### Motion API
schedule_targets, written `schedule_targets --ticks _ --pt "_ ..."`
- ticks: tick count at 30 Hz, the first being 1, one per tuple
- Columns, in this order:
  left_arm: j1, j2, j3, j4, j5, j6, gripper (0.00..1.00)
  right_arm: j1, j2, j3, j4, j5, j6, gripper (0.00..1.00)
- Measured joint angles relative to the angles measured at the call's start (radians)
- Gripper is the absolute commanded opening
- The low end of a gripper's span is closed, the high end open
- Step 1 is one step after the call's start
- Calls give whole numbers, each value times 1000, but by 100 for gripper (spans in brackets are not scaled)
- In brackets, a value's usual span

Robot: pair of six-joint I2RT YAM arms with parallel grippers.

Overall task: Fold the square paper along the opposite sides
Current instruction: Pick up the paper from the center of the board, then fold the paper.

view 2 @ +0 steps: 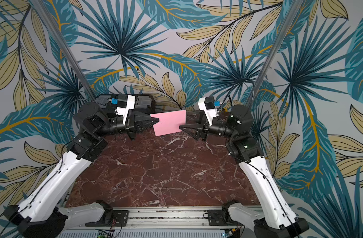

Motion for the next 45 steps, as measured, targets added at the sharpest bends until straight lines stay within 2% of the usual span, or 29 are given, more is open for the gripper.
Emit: schedule_targets --ticks 5,11,20,30,45 --pt "0 -24 0 1 11 2 0 -92 6 21 -6 11 -11 69" --pt "0 -14 0 24 19 -8 0 -93 70 45 -9 -44 8 73" --pt "0 31 0 53 -3 -23 0 7 54 44 -93 -81 -14 73" --pt "0 56 0 46 -47 -14 0 56 -2 36 -109 -84 -35 73" --pt "0 56 0 43 -57 -14 0 177 77 54 -181 -53 -84 73"
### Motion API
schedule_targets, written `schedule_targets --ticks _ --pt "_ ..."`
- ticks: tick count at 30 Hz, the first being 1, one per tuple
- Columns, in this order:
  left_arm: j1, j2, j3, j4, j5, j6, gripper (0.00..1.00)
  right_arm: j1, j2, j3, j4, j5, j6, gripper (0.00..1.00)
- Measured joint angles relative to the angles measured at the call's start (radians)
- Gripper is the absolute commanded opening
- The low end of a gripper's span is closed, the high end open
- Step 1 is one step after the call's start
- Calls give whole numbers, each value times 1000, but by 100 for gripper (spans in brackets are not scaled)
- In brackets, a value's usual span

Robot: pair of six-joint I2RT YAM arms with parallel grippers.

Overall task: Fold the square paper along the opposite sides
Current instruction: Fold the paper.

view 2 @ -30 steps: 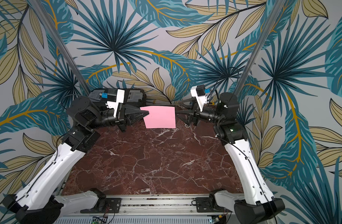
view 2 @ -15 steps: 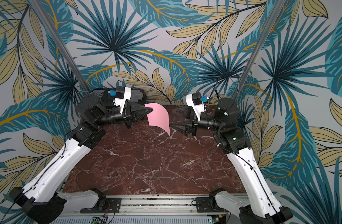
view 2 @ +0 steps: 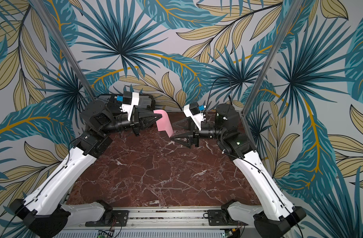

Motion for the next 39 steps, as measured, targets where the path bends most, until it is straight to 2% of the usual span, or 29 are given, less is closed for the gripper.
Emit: schedule_targets --ticks 17,39 --pt "0 0 -5 -2 7 -10 0 38 61 86 -10 16 -24 72" --pt "-37 7 -14 6 27 -30 0 76 113 109 -10 31 -38 51"
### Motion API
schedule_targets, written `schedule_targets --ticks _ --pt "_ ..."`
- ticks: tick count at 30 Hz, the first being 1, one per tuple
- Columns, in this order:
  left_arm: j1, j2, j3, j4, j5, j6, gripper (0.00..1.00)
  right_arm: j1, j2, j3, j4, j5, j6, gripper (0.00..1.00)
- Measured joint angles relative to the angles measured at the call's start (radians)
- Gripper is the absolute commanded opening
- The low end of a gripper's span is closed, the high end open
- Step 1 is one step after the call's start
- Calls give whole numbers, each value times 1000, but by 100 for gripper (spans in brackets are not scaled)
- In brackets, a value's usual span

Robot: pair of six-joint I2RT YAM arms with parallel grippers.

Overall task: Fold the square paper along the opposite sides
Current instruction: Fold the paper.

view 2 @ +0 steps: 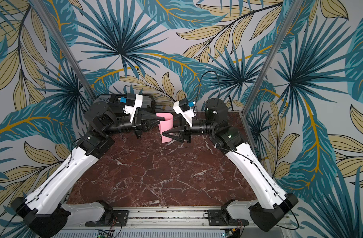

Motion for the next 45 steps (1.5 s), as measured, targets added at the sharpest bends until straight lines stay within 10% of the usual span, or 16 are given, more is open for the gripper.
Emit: schedule_targets --ticks 45 --pt "-11 6 0 -10 -1 23 0 18 14 0 9 8 -3 31"
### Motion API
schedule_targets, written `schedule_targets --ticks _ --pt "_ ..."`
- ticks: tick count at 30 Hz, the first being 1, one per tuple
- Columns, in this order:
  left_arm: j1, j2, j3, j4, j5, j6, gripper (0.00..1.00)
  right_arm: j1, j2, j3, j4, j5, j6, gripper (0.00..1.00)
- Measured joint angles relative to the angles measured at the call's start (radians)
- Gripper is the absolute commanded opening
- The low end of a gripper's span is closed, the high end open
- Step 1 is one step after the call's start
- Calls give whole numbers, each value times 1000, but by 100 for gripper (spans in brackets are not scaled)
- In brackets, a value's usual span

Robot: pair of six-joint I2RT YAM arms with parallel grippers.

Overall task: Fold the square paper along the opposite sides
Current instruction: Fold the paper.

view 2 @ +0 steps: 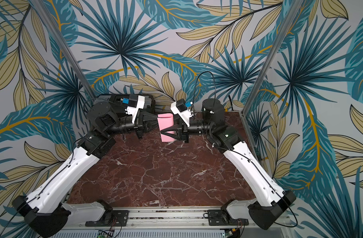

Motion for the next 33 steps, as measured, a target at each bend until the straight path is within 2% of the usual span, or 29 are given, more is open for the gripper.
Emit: schedule_targets --ticks 6,8,11,13,15,23,28,33 --pt "0 0 0 -2 0 1 0 0 0 0 0 0 0 29" --pt "0 0 0 -5 -1 6 11 0 -1 0 0 0 0 29" --pt "0 0 0 -23 -10 18 36 0 -2 0 0 0 0 28" --pt "0 0 0 -42 -22 36 46 1 -2 0 0 0 0 27" --pt "5 0 0 -56 -29 44 52 1 -2 0 0 0 0 27" --pt "53 -27 0 -117 -65 97 61 1 -7 0 0 6 0 26" --pt "89 -90 3 -236 -174 198 68 1 -13 0 1 8 -1 25" --pt "137 -170 3 -284 -256 239 84 1 -14 0 1 11 -1 25"
